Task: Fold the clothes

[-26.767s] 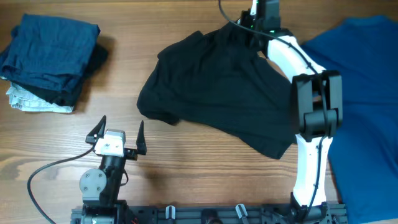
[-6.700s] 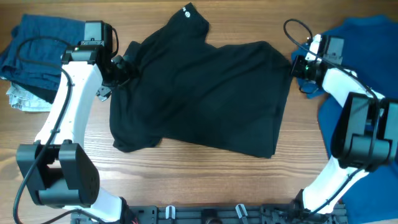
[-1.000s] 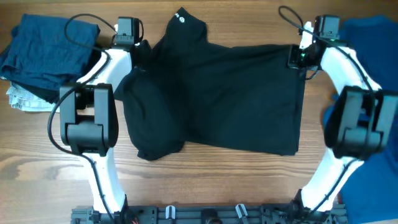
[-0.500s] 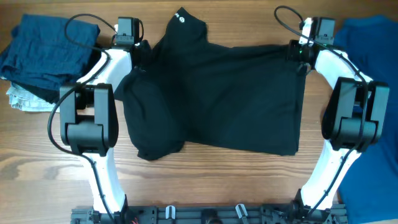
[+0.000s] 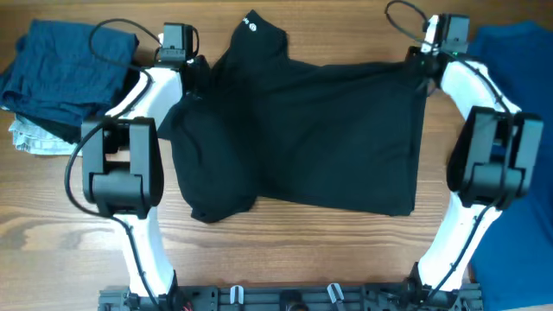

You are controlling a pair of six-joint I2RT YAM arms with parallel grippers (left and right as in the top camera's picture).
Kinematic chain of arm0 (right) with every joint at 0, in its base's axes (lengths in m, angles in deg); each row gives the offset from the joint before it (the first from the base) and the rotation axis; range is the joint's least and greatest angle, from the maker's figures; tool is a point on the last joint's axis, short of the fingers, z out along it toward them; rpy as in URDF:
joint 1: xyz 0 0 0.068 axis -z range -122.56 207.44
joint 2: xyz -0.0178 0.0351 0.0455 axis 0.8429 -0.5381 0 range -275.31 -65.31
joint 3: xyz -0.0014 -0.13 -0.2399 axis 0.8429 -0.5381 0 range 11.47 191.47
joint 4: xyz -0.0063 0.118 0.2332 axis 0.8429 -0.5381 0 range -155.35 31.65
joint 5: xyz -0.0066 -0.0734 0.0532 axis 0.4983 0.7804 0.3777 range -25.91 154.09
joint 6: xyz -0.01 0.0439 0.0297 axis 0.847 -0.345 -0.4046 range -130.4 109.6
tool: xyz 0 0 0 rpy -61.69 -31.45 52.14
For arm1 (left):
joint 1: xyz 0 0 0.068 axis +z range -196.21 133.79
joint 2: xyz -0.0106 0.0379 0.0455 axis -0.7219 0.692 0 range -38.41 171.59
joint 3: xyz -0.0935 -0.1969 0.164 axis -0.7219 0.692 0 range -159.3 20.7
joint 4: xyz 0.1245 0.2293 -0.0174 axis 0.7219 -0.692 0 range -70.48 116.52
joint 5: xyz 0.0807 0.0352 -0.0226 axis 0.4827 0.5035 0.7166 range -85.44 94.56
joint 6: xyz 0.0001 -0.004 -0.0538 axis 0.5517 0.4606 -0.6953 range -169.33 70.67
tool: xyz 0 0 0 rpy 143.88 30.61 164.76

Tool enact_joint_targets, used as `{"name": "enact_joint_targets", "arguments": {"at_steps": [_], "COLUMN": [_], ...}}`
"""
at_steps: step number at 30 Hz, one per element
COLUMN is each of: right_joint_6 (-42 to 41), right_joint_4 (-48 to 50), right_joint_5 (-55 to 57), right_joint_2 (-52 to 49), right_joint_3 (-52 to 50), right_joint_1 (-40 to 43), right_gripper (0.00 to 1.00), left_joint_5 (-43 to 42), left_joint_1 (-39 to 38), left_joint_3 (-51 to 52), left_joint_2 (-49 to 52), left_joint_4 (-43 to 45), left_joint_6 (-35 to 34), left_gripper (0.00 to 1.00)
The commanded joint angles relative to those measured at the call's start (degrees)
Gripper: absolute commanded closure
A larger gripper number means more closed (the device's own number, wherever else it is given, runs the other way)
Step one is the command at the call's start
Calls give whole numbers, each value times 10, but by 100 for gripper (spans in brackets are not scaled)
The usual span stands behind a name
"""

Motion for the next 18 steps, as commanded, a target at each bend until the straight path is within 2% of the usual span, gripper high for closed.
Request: {"name": "enact_joint_targets", "arguments": {"at_steps": [1, 2, 4, 8, 10, 12, 18], "right_joint_6": [-7, -7, 11, 107, 132, 144, 148], "right_joint_4": [-90, -133, -190, -240, -241, -241, -236], "right_joint_5": [-32, -58, -124, -248, -283, -309, -312], "right_joint_2": [59, 59, 58, 50, 44, 31, 0], "right_joint_3": [25, 24, 17, 6, 6, 5, -1], "right_joint_1": [30, 43, 68, 113, 116, 115, 111], "right_gripper": [80, 76, 75, 69, 68, 66, 65], "left_joint_5": [6, 6, 6, 8, 8, 8, 8], "left_joint_1": [3, 4, 4, 4, 4, 4, 4], "left_joint_3": [-12, -12, -12, -12, -12, -12, -12], "left_joint_2": [-80, -91, -98, -98, -98, -98, -98], "left_joint_4": [-18, -36, -71, -124, -127, -127, -127], "left_joint_6": [-26, -44, -65, -68, -68, -68, -68], "left_gripper": [59, 56, 49, 34, 20, 0, 0]}}
